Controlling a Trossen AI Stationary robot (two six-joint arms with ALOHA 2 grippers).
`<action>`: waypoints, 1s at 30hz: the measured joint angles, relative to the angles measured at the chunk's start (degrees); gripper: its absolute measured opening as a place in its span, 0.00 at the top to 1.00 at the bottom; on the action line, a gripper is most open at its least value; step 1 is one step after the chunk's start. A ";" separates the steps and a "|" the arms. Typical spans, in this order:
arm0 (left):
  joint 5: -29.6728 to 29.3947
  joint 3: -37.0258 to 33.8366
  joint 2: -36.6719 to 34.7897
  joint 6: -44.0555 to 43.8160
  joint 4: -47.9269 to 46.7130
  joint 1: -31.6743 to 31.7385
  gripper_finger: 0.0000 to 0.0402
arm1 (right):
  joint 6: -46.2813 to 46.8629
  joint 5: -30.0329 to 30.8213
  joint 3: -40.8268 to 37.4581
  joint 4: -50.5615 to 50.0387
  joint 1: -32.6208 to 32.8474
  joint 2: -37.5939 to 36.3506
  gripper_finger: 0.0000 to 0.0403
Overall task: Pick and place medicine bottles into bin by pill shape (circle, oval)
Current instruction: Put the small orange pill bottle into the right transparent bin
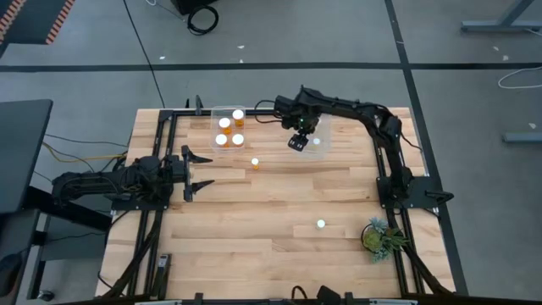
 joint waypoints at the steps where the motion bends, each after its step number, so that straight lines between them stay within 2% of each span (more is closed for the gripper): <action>1: 0.02 0.00 0.00 0.00 0.00 0.02 0.15 | -0.03 0.69 0.56 0.04 0.50 0.00 0.36; 5: 0.00 0.00 -0.01 0.00 0.01 0.00 0.15 | -0.64 4.35 2.56 0.04 2.68 0.00 0.36; 9: 0.00 0.00 0.00 0.01 0.01 0.01 0.15 | -1.27 5.47 4.28 0.17 4.39 0.00 0.36; 30: 0.00 0.00 0.00 0.00 0.00 0.01 0.15 | -4.12 3.89 5.32 10.57 14.31 0.00 0.37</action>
